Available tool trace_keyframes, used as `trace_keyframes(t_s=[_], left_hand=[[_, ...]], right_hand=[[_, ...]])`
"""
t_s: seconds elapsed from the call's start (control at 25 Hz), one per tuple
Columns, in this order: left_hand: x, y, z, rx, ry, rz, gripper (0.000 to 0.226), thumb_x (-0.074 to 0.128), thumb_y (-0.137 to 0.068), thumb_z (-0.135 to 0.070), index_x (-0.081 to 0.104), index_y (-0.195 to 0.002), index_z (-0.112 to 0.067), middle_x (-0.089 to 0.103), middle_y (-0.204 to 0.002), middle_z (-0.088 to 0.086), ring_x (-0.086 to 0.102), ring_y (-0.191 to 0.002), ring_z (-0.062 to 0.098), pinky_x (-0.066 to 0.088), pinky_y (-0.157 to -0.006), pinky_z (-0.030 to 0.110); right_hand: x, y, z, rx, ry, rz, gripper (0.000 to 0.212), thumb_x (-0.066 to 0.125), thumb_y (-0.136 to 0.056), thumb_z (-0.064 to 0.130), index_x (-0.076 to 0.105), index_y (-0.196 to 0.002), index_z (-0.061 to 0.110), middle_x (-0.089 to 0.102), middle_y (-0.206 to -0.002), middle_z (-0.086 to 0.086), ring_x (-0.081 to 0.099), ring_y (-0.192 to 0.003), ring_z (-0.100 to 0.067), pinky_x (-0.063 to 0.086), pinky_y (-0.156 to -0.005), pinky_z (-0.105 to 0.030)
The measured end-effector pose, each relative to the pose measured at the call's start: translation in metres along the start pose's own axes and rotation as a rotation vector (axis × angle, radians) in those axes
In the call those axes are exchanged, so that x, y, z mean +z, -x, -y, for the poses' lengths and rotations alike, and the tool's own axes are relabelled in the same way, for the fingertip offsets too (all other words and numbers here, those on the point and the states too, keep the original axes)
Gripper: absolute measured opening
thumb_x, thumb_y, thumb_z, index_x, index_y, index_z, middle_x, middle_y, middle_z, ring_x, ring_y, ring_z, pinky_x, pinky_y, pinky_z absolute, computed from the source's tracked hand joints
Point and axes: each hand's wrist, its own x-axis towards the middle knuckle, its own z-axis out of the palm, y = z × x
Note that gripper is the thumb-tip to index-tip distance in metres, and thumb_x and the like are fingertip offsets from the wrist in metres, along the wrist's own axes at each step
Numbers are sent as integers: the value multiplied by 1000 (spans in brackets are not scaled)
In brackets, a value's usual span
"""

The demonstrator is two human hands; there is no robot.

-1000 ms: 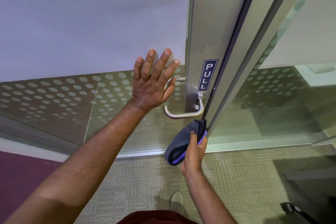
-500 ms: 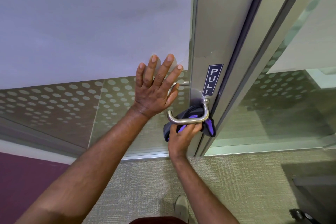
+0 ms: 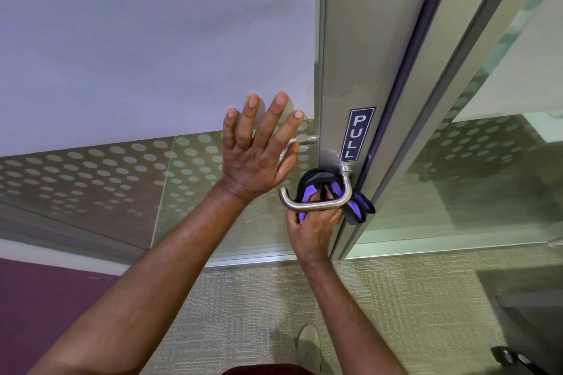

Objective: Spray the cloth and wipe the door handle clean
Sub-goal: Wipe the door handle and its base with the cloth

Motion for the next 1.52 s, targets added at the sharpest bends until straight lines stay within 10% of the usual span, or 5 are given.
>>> trace_keyframes(t_s=[0.36,1.04,1.24,1.4,1.52], left_hand=[[1,1,0,0,-6,-1,82,64,-99,-43,24,-169,-25,6,-180,1,-1,-166,30,-1,-134,50],[-2,-1,0,3,-8,22,85,65,-99,-43,22,-170,-25,4,-180,2,-3,-166,30,-2,-134,50],[-2,-1,0,0,-2,29,85,64,-99,-43,22,-170,-25,3,-180,1,-4,-166,30,-2,-134,50],[-3,-2,0,0,-1,35,83,63,-100,-42,22,-170,-25,1,-180,1,-5,-166,29,-2,-134,50],[-3,-2,0,-1,5,36,84,63,-100,-42,21,-170,-25,1,-180,0,-5,-166,29,-1,-134,50]], right_hand=[[1,18,-4,215,-351,72,67,66,-81,-10,41,-137,18,32,-141,-23,49,-107,-18,31,-95,1],[10,15,13,293,-605,70,63,60,-99,29,24,-147,50,9,-163,5,35,-146,-16,25,-116,-8],[6,-1,10,172,-471,93,69,70,-92,12,37,-151,-1,29,-156,-38,44,-141,-44,32,-119,-20],[5,-4,9,146,-526,58,68,69,-87,-1,40,-147,-8,34,-148,-38,44,-131,11,32,-98,7],[9,7,-2,283,-430,146,59,70,-94,4,44,-146,-7,27,-155,-32,54,-130,-34,40,-107,-20]])
